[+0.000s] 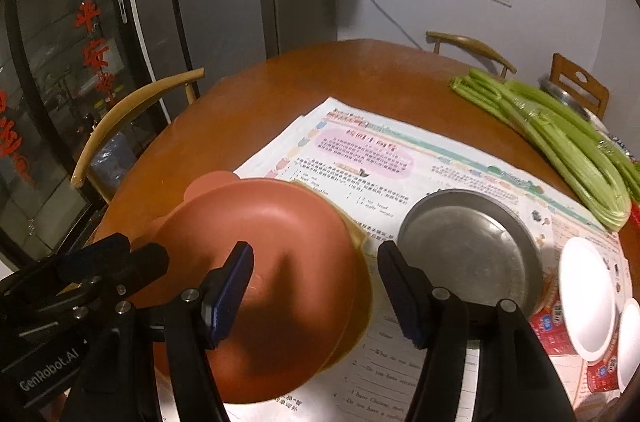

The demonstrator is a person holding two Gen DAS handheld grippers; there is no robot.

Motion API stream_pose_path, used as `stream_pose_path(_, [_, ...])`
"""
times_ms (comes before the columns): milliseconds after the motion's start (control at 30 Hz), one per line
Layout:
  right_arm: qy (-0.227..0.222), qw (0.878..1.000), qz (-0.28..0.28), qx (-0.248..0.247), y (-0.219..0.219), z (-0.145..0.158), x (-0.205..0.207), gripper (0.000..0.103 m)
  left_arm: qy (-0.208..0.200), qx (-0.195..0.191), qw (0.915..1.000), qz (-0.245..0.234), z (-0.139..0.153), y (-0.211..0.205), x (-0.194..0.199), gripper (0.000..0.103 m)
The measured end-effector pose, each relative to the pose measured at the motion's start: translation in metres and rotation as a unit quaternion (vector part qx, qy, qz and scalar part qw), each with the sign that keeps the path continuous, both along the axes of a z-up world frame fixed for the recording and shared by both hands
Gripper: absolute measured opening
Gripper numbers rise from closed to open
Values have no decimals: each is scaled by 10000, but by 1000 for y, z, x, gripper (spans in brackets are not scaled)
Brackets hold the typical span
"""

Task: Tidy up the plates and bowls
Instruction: 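Lower the orange plate onto the yellow plate and open the left tool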

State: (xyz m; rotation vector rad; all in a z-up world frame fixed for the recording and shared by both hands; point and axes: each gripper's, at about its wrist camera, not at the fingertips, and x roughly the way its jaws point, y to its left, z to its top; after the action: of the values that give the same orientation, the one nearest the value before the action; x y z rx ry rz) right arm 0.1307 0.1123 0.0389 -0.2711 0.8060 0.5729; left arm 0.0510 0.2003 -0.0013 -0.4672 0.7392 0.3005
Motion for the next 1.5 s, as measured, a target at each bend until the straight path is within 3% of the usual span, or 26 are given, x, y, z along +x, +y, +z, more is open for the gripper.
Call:
stream_pose_path(500, [-561,9969,-264,489,-34,51,-24,64,-236,274,9993,59,35,-15,-20,55])
stream_pose_path(1033, [-680,9885,-695,1157,-103,92,-36,65,-493,514,9969,-333,74,-56,-24,57])
stream_pose_path(1500, [-473,9768,-1352,1592,-174,102,-30,65,-540,711,9921,-882,95,-98,1,57])
